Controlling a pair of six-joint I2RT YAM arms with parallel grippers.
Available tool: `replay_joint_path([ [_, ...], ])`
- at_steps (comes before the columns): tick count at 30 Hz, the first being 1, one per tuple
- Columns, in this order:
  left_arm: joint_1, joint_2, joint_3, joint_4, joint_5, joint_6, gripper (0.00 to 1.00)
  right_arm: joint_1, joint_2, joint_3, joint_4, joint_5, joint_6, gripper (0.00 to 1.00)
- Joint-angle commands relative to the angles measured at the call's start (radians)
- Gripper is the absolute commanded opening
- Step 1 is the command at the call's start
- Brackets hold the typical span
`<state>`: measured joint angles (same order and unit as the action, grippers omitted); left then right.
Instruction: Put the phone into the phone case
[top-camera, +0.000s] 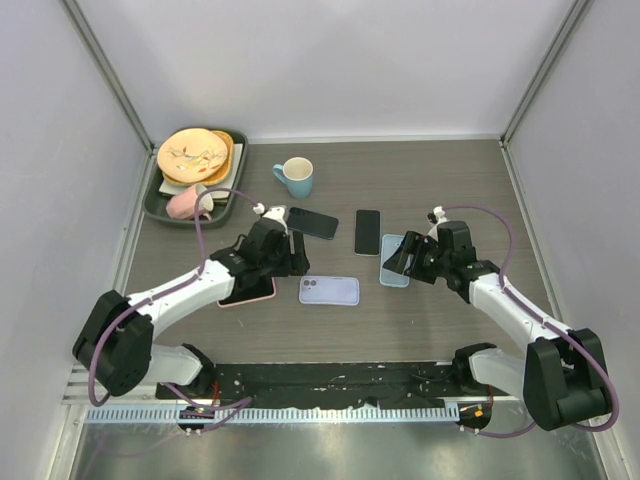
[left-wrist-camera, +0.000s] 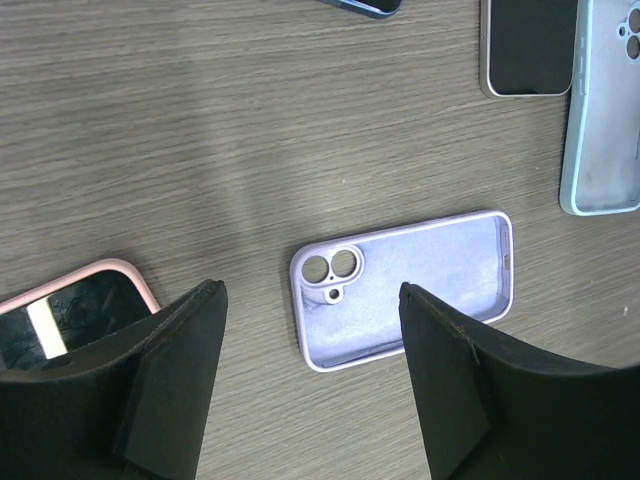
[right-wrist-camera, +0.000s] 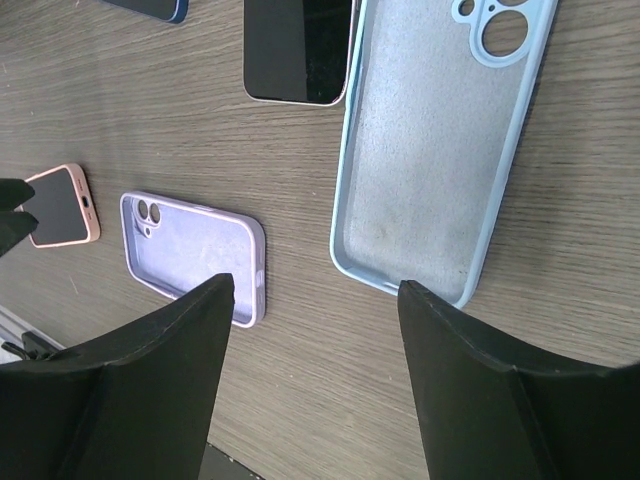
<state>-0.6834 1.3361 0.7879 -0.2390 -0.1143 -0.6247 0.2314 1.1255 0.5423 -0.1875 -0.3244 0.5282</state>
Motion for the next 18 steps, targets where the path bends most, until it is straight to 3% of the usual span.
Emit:
replay_joint_path([
  [1,0.094,-0.028,-0.074,0.145,0.181,-0.039,0.73,-0.004,-0.050,-0.007,0.034,-0.010,-0.008,0.75],
  [5,0.189,-0.044,-0.151,0.266,0.344,-0.091,0.73,-0.006,-0.088,-0.018,0.037,-0.007,-0.017,0.83],
  [10,0.258,-0.049,-0.219,0.362,0.429,-0.148,0.73,-0.006,-0.102,-0.024,0.037,-0.013,-0.020,0.86],
  [18,0.332,-0.052,-0.173,0.282,0.438,-0.069,0.72,-0.004,-0.035,-0.007,0.098,-0.041,-0.017,0.86],
])
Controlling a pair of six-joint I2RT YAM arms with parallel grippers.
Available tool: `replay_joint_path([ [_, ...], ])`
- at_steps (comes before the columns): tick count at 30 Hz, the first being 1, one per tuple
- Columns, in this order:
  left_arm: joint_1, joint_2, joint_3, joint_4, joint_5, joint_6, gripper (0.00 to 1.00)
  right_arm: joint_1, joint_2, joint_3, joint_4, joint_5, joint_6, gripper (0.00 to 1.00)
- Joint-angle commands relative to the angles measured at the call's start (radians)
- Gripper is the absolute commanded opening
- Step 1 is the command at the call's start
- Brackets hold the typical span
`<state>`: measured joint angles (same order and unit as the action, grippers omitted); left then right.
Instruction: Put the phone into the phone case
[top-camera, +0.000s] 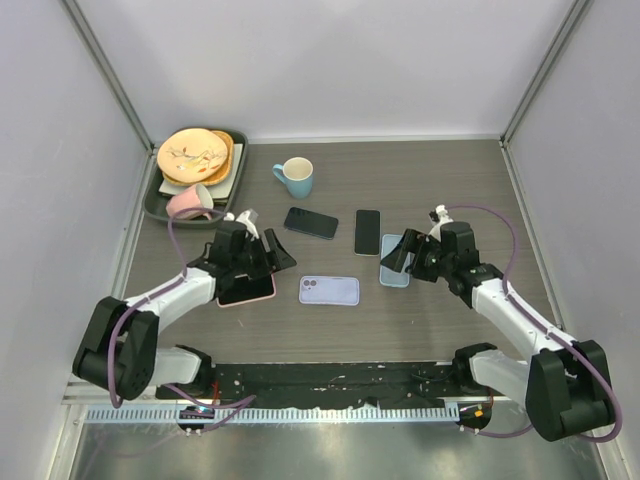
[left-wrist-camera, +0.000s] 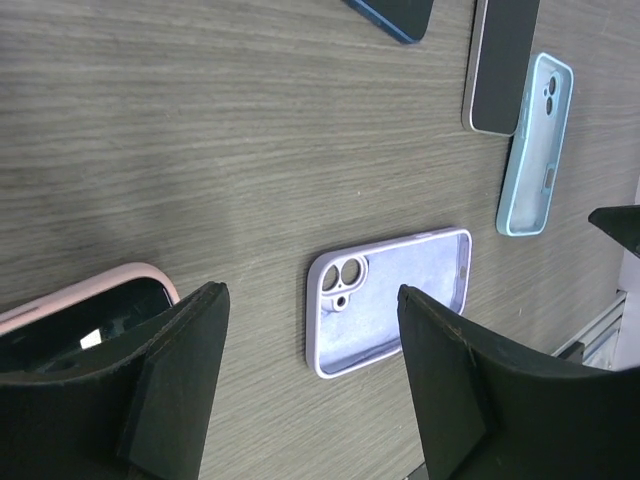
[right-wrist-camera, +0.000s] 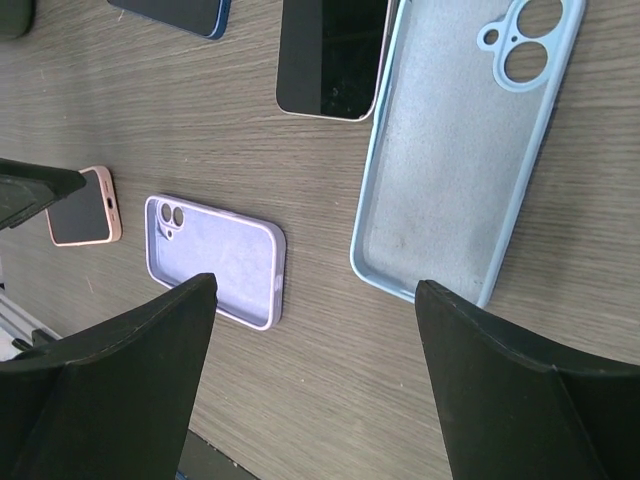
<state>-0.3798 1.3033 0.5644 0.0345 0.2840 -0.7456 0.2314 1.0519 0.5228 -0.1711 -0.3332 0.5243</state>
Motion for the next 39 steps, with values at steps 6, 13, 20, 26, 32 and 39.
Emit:
replay_joint_path([
  [6,0.094,0.060,0.130,-0.031,0.069,0.109,0.71,0.003,0.138,0.077,0.148,-0.078,-0.003,0.85],
  [13,0.136,0.192,0.255,-0.031,0.107,0.114,0.71,0.080,0.289,0.204,0.166,-0.030,0.008,0.84],
  [20,0.154,0.344,0.412,-0.056,0.110,0.118,0.70,0.175,0.511,0.367,0.264,0.023,0.039,0.82],
  [26,0.186,0.480,0.564,-0.111,0.119,0.150,0.70,0.195,0.713,0.532,0.278,-0.003,0.060,0.79],
  [32,0.214,0.617,0.646,-0.070,0.170,0.126,0.66,0.194,0.856,0.646,0.286,-0.018,0.095,0.75],
  [39,0.223,0.746,0.733,-0.087,0.225,0.110,0.58,0.194,0.948,0.694,0.278,-0.027,0.109,0.70],
])
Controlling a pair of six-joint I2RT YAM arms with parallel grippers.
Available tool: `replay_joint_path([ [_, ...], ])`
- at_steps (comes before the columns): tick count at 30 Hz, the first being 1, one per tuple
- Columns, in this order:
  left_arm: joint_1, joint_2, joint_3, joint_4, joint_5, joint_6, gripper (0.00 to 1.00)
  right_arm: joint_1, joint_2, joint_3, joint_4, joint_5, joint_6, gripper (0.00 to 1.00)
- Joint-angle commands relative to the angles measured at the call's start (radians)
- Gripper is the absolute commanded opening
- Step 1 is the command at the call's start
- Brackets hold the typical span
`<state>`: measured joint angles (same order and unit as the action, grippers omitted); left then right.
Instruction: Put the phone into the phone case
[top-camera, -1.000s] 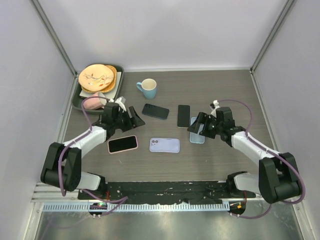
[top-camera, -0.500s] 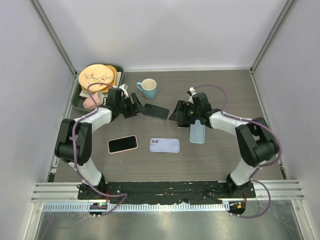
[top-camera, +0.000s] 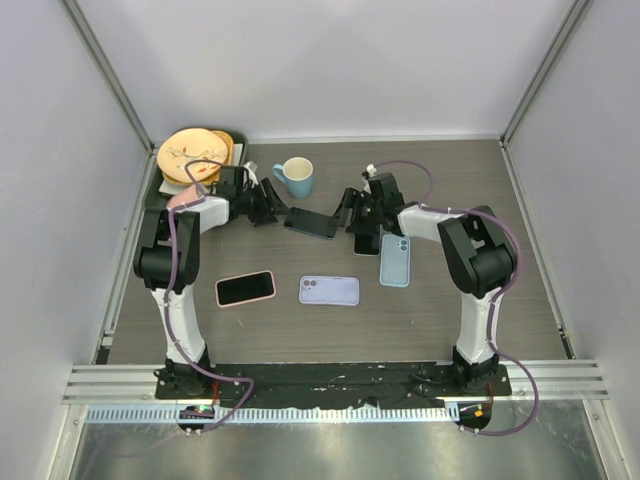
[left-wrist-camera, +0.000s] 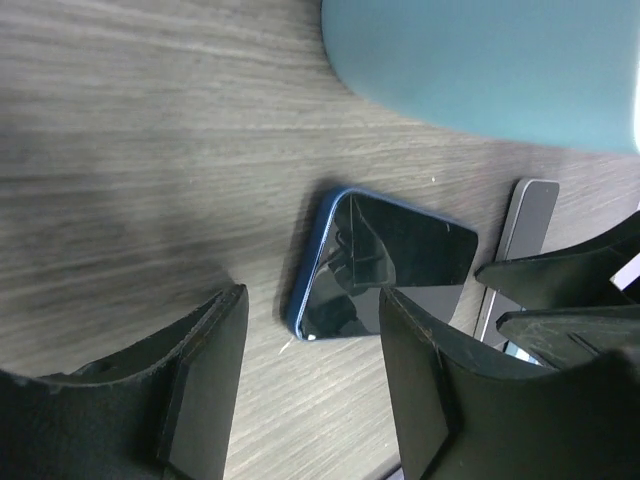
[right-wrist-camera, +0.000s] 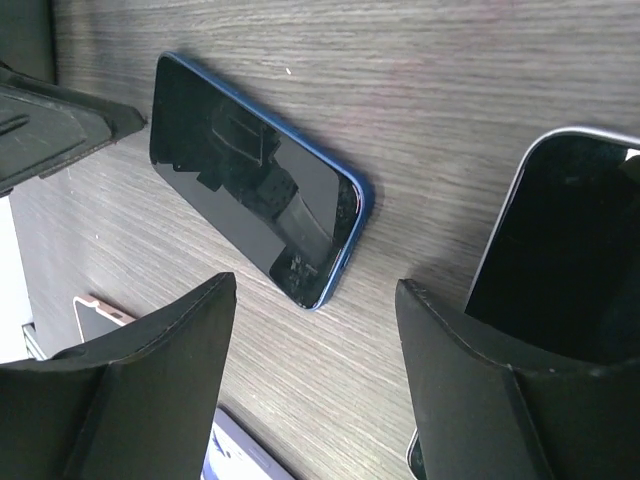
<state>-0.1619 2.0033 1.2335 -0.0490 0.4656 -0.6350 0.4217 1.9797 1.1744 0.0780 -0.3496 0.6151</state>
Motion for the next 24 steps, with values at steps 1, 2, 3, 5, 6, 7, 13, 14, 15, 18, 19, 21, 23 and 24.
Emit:
replay_joint_path([
  [1,0.005,0.055,0.073,-0.024,0.044,0.009,0.58,0.003,0.027,0.045,0.029,-0.014,0.020,0.69],
  [2,0.007,0.066,0.087,-0.031,0.029,0.014,0.58,0.003,0.036,0.048,0.031,-0.020,0.021,0.68],
  [3,0.007,0.080,0.092,-0.037,0.024,0.015,0.56,0.003,0.042,0.047,0.031,-0.023,0.021,0.67],
  [5,0.009,0.095,0.107,-0.052,0.045,0.023,0.55,0.003,0.050,0.047,0.035,-0.034,0.021,0.65],
  [6,0.009,0.101,0.112,-0.060,0.048,0.024,0.53,0.003,0.053,0.047,0.036,-0.037,0.020,0.64],
  [7,0.009,0.112,0.115,-0.064,0.053,0.026,0.52,0.003,0.054,0.048,0.036,-0.038,0.020,0.63],
  [13,0.009,0.126,0.104,-0.072,0.113,0.034,0.45,0.003,0.077,0.042,0.069,-0.074,0.044,0.58],
  [14,0.009,0.126,0.100,-0.068,0.123,0.028,0.45,0.003,0.079,0.039,0.083,-0.083,0.044,0.58],
  [15,0.009,0.127,0.095,-0.057,0.143,0.024,0.45,0.002,0.085,0.034,0.097,-0.104,0.055,0.57],
  [18,0.009,0.126,0.064,0.012,0.189,0.000,0.45,0.003,0.090,0.013,0.141,-0.132,0.070,0.56],
  [19,0.009,0.124,0.041,0.036,0.232,-0.009,0.45,0.003,0.093,0.011,0.163,-0.144,0.077,0.56],
  [21,0.009,0.126,0.006,0.127,0.281,-0.046,0.45,0.003,0.096,0.004,0.184,-0.155,0.080,0.55],
  [23,0.009,0.124,-0.022,0.190,0.355,-0.075,0.45,0.003,0.097,-0.002,0.200,-0.175,0.081,0.54],
  [24,0.009,0.123,-0.044,0.239,0.370,-0.093,0.45,0.003,0.099,-0.008,0.204,-0.181,0.081,0.54],
])
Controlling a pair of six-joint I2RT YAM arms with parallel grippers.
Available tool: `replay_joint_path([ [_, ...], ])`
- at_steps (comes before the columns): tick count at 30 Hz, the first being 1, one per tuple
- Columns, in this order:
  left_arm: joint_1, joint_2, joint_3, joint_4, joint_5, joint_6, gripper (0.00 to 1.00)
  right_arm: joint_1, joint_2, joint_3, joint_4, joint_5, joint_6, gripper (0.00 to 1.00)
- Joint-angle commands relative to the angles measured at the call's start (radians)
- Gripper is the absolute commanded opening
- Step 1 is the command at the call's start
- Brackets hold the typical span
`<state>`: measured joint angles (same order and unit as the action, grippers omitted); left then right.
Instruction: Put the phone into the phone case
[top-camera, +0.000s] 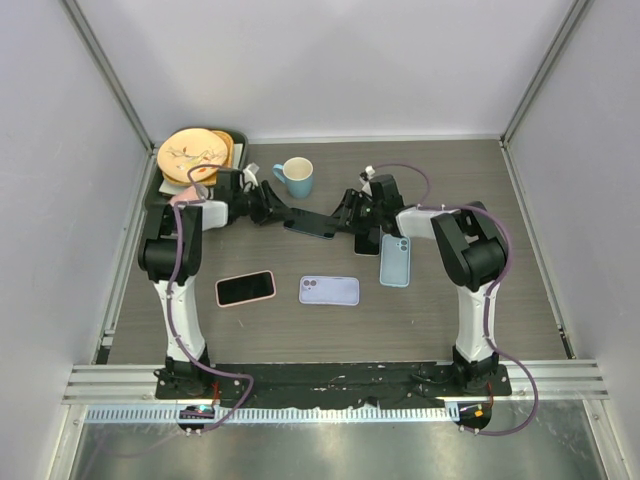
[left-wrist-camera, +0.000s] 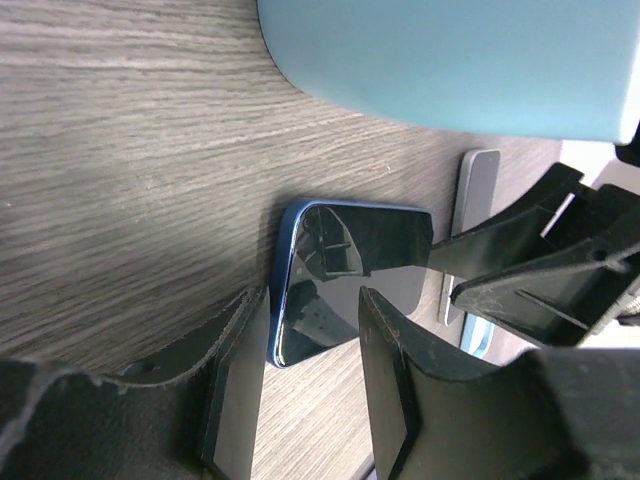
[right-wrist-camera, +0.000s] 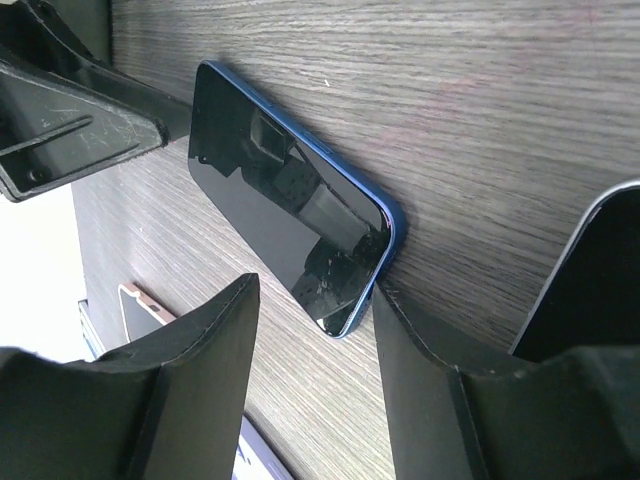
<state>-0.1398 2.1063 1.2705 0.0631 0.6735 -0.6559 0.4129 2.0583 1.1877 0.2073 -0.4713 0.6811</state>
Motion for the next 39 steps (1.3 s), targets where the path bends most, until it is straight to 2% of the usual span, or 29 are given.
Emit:
replay_joint_path([
  [1,-0.014,0.014,-0.097,0.154,0.184,-0.082,0.45,0.010,0.016,-0.026,0.092,-0.070,0.017,0.54],
  [9,-0.015,-0.066,-0.212,0.377,0.278,-0.169,0.43,0.012,-0.030,-0.080,0.159,-0.113,0.024,0.52],
  [15,-0.021,-0.114,-0.263,0.403,0.284,-0.183,0.40,0.012,-0.073,-0.132,0.194,-0.142,0.049,0.49],
  [24,-0.070,-0.209,-0.384,0.445,0.255,-0.212,0.30,0.017,-0.145,-0.240,0.225,-0.185,0.069,0.43],
  [32,-0.126,-0.308,-0.480,0.431,0.204,-0.208,0.31,0.036,-0.234,-0.309,0.185,-0.178,0.035,0.43],
  [36,-0.135,-0.322,-0.499,0.383,0.170,-0.171,0.21,0.037,-0.240,-0.329,0.175,-0.168,0.017,0.43],
  [39,-0.135,-0.335,-0.499,0.321,0.137,-0.126,0.08,0.036,-0.257,-0.335,0.159,-0.156,0.005,0.43],
])
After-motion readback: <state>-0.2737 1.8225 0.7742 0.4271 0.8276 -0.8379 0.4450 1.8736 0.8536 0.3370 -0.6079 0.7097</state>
